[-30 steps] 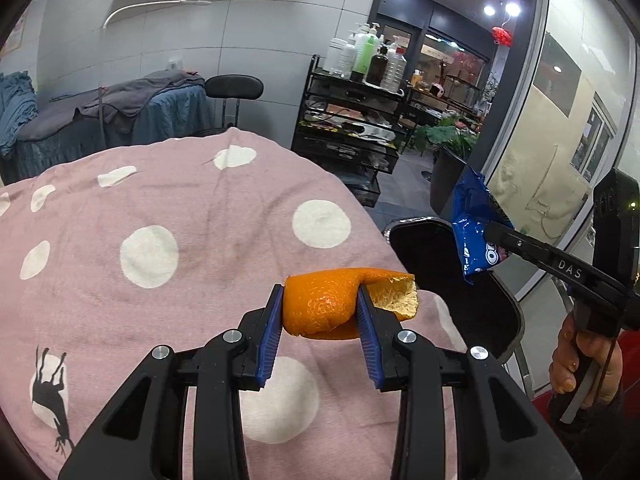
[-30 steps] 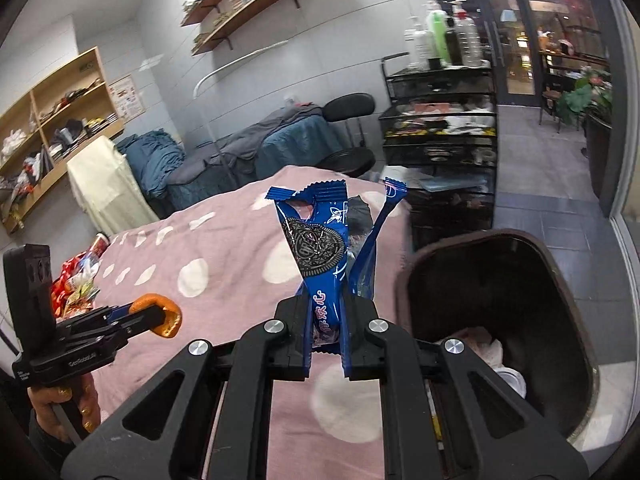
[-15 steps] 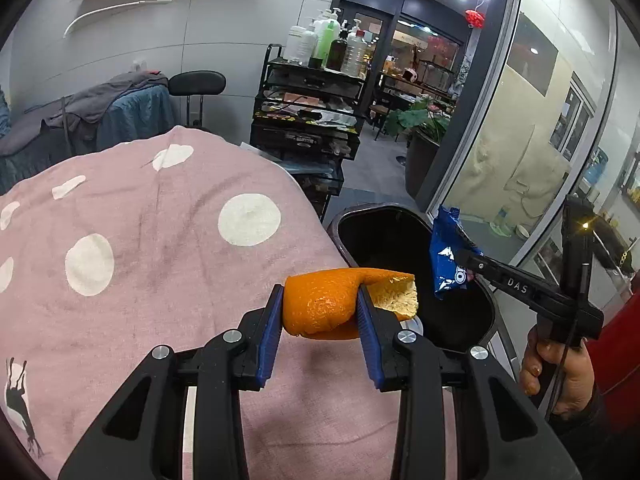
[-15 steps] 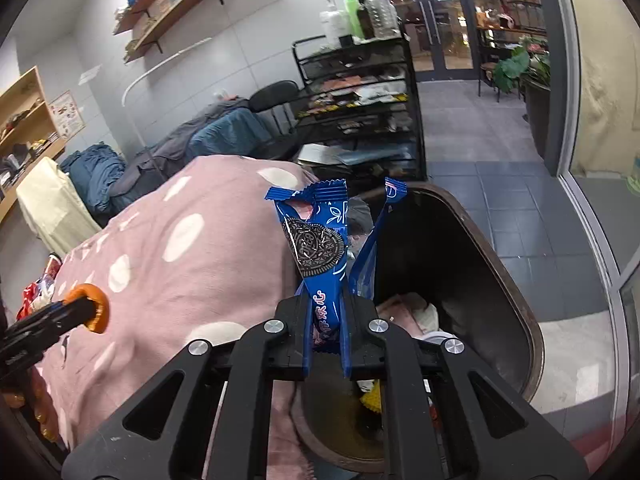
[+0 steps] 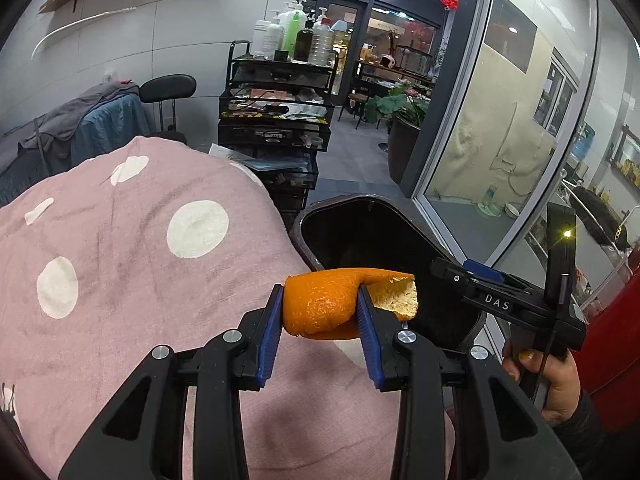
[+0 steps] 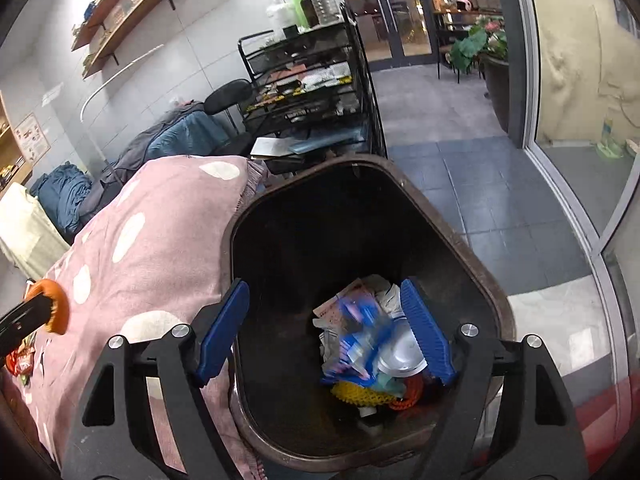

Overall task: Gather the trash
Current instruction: 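Carry the Oreo packet and orange peel to the bin and release them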

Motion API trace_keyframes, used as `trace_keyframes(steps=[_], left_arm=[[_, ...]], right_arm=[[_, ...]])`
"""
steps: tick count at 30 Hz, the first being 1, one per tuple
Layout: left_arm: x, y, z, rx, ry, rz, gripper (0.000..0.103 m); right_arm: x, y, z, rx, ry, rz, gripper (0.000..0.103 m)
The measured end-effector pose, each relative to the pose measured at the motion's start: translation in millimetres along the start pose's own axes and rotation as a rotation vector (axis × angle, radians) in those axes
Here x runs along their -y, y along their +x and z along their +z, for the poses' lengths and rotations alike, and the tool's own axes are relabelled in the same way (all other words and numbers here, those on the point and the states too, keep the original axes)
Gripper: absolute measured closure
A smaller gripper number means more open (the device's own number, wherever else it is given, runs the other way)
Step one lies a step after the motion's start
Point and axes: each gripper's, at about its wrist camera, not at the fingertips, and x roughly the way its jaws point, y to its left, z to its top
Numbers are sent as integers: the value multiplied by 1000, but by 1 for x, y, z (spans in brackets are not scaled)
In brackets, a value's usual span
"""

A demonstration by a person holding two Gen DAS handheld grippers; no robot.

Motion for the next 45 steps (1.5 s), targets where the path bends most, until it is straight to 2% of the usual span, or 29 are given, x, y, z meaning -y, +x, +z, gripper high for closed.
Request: trace_keyframes(steps=[3, 9, 15, 31, 33, 34, 35, 37, 42, 45], left_arm=[[9, 8, 4, -12, 19, -21, 68], [25, 25, 14, -39, 55, -43, 68], [40, 45, 22, -69, 99, -40, 68], [75, 88, 28, -155, 210, -12, 64], [78, 91, 27, -160, 226, -5, 61], [78, 92, 28, -156, 229, 1, 54], [78, 93, 29, -149, 229, 5, 41], [78, 91, 30, -129, 223, 6, 26], [78, 80, 32, -83, 245, 39, 17], [72, 66, 32, -39, 224, 48, 11]], right_arm=[[4, -9, 1, 35, 6, -8, 24], [5, -29, 4, 110, 9, -53, 15], [9, -50, 5, 192, 19, -104, 9], [27, -70, 7, 253, 85, -152, 6], [28, -72, 7, 257, 91, -157, 6], [28, -72, 7, 257, 92, -158, 6], [29, -72, 7, 256, 92, -159, 6], [30, -73, 6, 257, 94, -163, 6], [34, -75, 6, 268, 113, -169, 6], [34, -75, 6, 271, 116, -172, 6]])
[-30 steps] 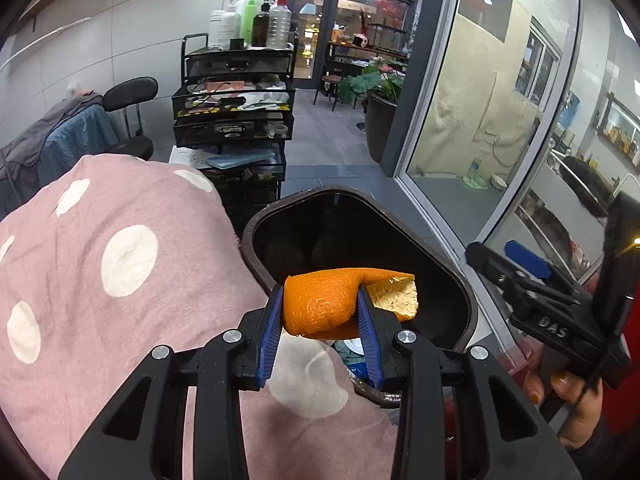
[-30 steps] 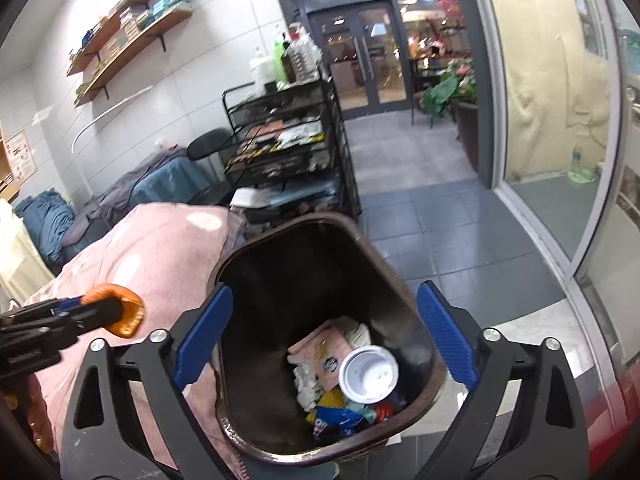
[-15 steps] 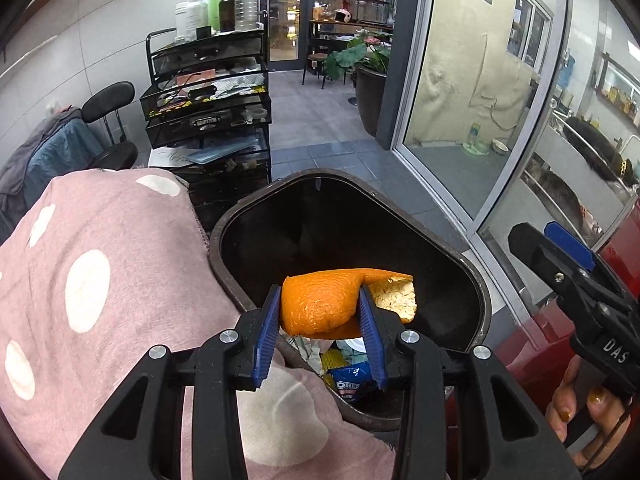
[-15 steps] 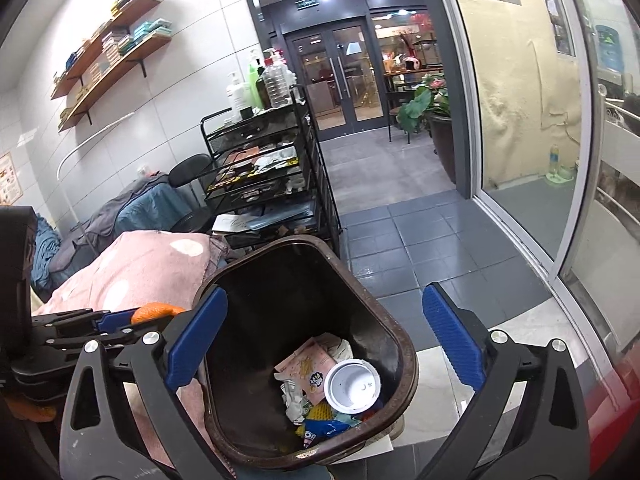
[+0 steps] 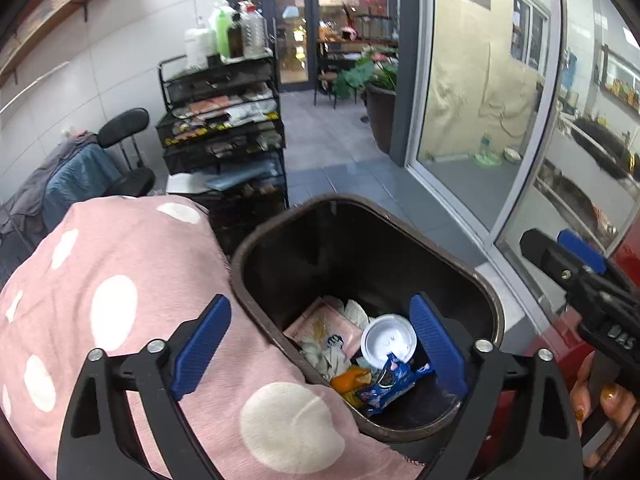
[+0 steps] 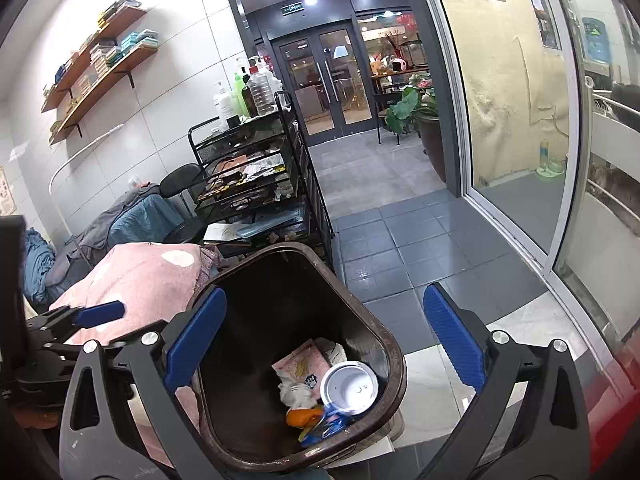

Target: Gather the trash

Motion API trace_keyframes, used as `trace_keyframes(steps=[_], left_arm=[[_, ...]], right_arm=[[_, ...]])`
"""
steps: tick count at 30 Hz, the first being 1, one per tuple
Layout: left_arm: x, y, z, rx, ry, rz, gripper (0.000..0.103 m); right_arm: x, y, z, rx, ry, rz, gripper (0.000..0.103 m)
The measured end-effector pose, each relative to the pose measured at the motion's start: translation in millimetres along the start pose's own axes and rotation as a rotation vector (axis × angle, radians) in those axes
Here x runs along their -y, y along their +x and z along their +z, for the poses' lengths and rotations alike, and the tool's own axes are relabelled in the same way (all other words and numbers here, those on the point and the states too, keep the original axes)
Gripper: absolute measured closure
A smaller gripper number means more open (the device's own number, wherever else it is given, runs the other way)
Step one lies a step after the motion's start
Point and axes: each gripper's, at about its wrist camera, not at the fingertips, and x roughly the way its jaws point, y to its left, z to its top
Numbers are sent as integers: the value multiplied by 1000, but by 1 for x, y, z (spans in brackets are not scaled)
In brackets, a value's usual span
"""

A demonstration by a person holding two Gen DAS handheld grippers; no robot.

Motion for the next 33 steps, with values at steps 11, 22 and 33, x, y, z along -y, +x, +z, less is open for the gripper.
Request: trace_keyframes(steps=[11, 22, 33], left_arm=[[-35, -56, -15, 155, -157, -3, 5], [-67, -111, -46, 278, -241, 135, 5], [-94, -151, -80, 340, -321, 290, 5]], right_arm=[[-8, -6, 1, 16, 2, 25, 6], [-55, -23, -2, 59, -94, 116, 5], [-121, -49, -23, 83, -266, 246, 5]])
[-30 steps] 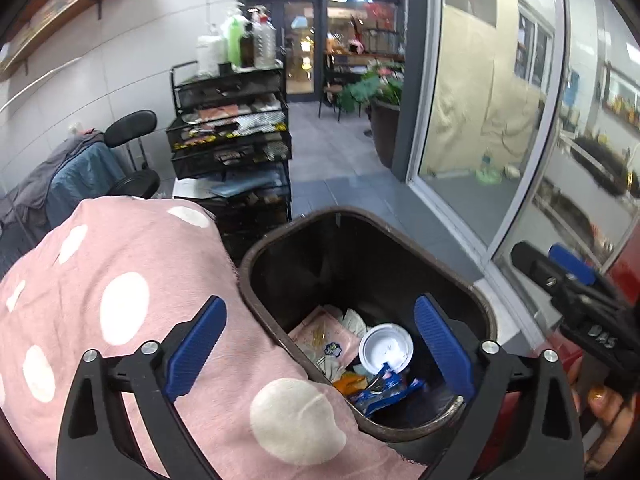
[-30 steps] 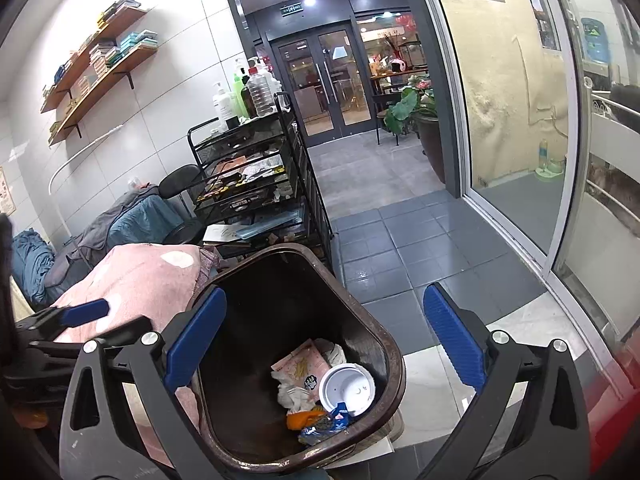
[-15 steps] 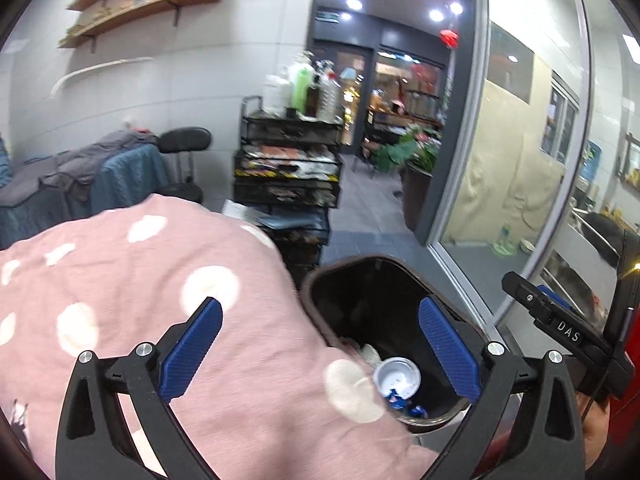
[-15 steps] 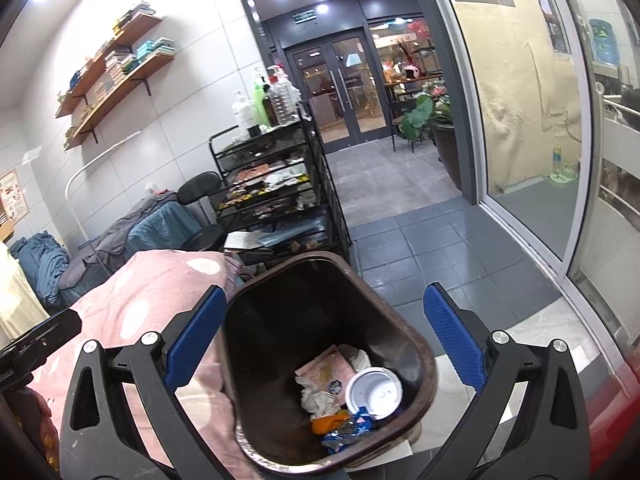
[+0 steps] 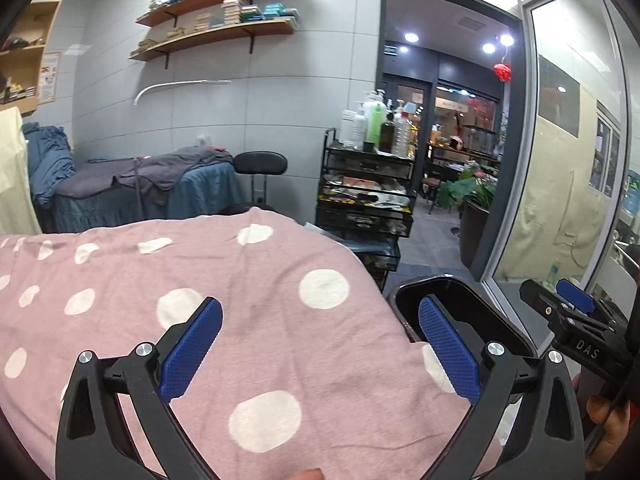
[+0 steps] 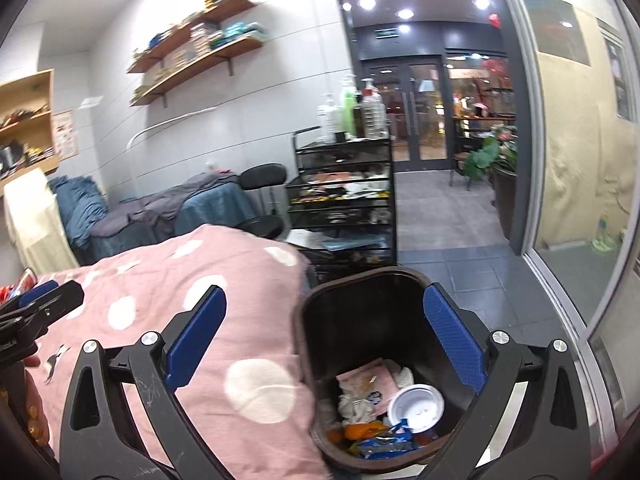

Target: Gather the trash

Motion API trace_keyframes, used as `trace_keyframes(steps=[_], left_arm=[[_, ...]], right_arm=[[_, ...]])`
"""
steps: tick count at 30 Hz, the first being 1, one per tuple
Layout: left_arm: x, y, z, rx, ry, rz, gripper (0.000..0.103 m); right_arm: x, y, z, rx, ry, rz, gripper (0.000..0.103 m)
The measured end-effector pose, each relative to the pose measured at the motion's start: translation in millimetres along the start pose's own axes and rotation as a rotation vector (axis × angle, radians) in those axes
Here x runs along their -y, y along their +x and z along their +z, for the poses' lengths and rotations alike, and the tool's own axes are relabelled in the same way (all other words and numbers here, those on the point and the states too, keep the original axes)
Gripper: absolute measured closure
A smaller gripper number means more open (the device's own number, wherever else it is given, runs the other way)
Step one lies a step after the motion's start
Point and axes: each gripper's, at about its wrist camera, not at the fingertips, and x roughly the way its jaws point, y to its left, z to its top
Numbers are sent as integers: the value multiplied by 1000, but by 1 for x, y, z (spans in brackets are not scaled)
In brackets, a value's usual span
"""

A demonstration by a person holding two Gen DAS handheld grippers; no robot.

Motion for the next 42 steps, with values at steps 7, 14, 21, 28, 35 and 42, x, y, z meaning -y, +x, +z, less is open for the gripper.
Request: trace_keyframes(steps=[7, 14, 21, 28, 35, 42], left_arm=[[-19, -25, -12, 51, -28, 72, 5], [-29, -44, -23, 75, -42, 111, 5], [-39, -56, -35, 86, -96, 154, 5], [-40, -65, -41, 96, -86, 185, 5], [-42, -71, -41, 114, -91, 193, 5], [-44, -71, -41, 120, -95, 193, 5]], right_arm=[[-33, -10, -8, 13, -66, 58, 5], [-54, -21, -17, 23, -105, 112, 5], [-68, -34, -25, 13, -102, 151, 5], [-74, -44, -29, 20, -116, 156, 5], [-74, -48, -30, 28, -125, 153, 5], [-75, -49, -30, 29, -125, 152, 5]])
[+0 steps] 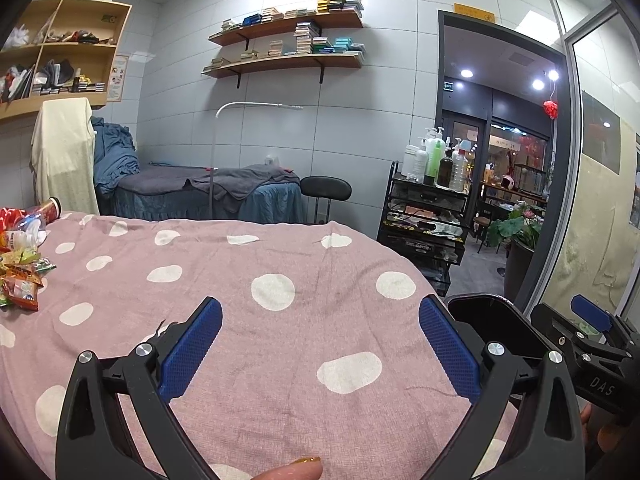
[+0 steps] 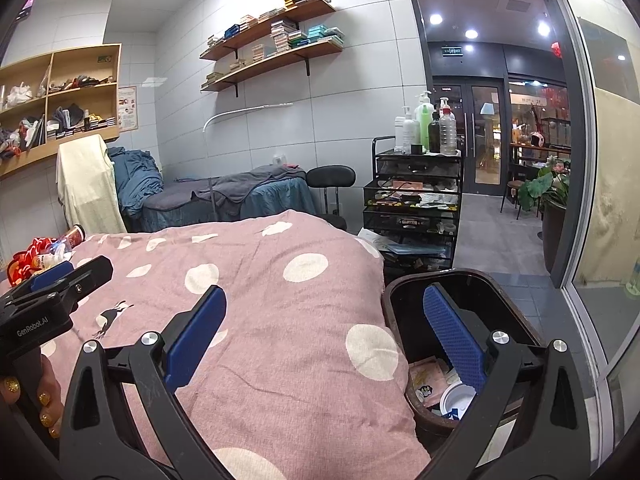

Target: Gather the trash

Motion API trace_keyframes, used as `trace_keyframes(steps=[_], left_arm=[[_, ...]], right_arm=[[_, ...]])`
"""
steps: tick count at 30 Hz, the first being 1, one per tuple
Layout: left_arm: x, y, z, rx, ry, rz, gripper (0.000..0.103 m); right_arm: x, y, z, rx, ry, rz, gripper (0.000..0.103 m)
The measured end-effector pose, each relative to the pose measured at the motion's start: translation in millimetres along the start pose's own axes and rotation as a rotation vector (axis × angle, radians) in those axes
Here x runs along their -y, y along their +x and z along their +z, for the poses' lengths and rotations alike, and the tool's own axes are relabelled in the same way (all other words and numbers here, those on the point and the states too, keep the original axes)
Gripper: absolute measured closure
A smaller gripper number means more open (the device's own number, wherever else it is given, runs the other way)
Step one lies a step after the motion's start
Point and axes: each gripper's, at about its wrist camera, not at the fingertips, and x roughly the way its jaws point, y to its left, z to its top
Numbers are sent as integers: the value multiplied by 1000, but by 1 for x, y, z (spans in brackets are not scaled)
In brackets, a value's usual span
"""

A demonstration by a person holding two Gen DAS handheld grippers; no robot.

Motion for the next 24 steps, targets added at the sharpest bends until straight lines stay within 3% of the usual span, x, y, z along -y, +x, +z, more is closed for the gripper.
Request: trace_keyframes(steps=[24], left_arm=[[-1, -3, 1, 1, 1, 9, 5]], right_arm=[[-2, 1, 1, -3, 3, 1, 5]])
